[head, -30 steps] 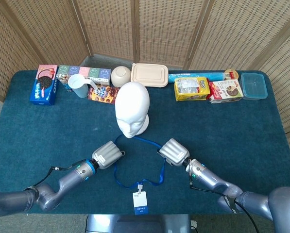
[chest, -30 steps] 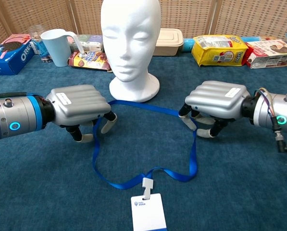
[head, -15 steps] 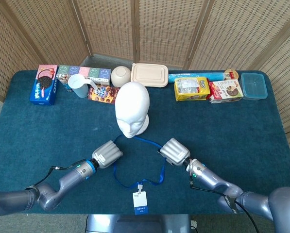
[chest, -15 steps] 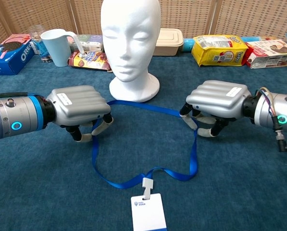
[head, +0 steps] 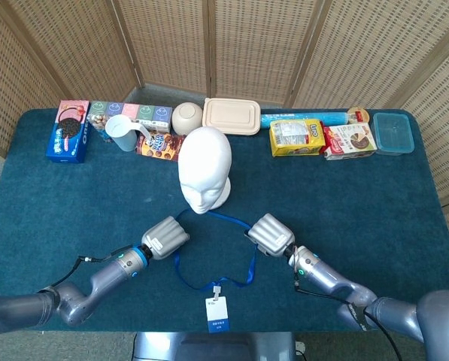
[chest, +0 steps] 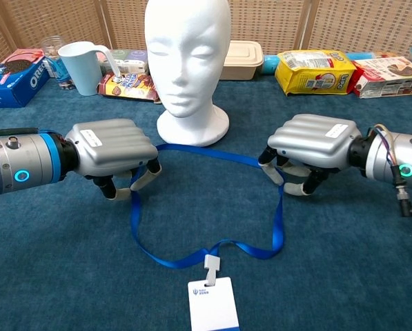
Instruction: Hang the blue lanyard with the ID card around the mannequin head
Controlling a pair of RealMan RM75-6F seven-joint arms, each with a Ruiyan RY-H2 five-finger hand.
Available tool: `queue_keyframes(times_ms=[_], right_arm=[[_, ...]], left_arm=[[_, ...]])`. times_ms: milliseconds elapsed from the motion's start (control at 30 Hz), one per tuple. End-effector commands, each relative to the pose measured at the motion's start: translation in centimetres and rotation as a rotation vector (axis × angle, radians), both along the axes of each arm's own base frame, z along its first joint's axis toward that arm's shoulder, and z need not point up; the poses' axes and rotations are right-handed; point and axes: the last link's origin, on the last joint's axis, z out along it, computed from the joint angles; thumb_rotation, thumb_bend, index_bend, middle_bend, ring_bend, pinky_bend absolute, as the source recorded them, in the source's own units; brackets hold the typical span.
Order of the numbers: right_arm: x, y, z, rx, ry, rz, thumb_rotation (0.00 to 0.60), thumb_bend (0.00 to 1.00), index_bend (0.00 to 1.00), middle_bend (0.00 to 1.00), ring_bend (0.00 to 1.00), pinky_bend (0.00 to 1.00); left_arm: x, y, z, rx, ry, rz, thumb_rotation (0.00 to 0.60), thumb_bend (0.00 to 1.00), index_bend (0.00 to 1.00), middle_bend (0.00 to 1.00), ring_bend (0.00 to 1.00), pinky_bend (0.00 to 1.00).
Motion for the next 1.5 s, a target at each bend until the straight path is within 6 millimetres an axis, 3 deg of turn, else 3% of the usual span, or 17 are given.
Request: queue_keyframes(times_ms=[33, 267, 567, 700, 1100, 1500], right_arm=[[0.0, 0.0, 0.0, 0.0, -0.002, -0.001, 0.6, 0.48, 0.74, 0.85, 1.0, 1.0], [0.3, 0.2, 0.3, -0.009, -0.024, 0.0, 0.6, 0.48, 0.75, 0.85, 1.0, 1.0], [1.6, 0.8, 2.1, -0.038, -0.116, 0.007, 0.6, 0.48, 0.75, 0.86, 1.0, 1.0], [2.8, 1.7, 4.6, -0.069, -0.203, 0.012, 0.6, 0.48, 0.75, 0.87, 1.0, 1.0], [5.7, 3.2, 11.1, -0.115, -0.393, -0.014, 0.6, 0.47, 0.76, 0.87, 1.0, 1.0], [7.5, 3.9, 15.6, -0.128, -0.522, -0.04, 0.6, 0.47, 0.77, 0.88, 1.0, 1.0]], left_arm=[[0.0, 0.0, 0.1, 0.002, -0.004, 0.0, 0.6, 0.44, 0.63, 1.0, 1.0, 1.0], [0.0, -0.1, 0.9, 0.018, -0.044, 0.012, 0.6, 0.44, 0.63, 1.0, 1.0, 1.0], [-0.5, -0.8, 3.8, 0.072, -0.155, 0.031, 0.6, 0.44, 0.63, 1.0, 1.0, 1.0], [-0.4, -1.3, 6.9, 0.127, -0.247, 0.027, 0.6, 0.45, 0.63, 1.0, 1.0, 1.0], [1.0, -3.0, 13.1, 0.223, -0.401, -0.009, 0.6, 0.45, 0.63, 1.0, 1.0, 1.0], [3.7, -3.8, 16.8, 0.267, -0.499, -0.04, 0.6, 0.45, 0.63, 1.0, 1.0, 1.0]])
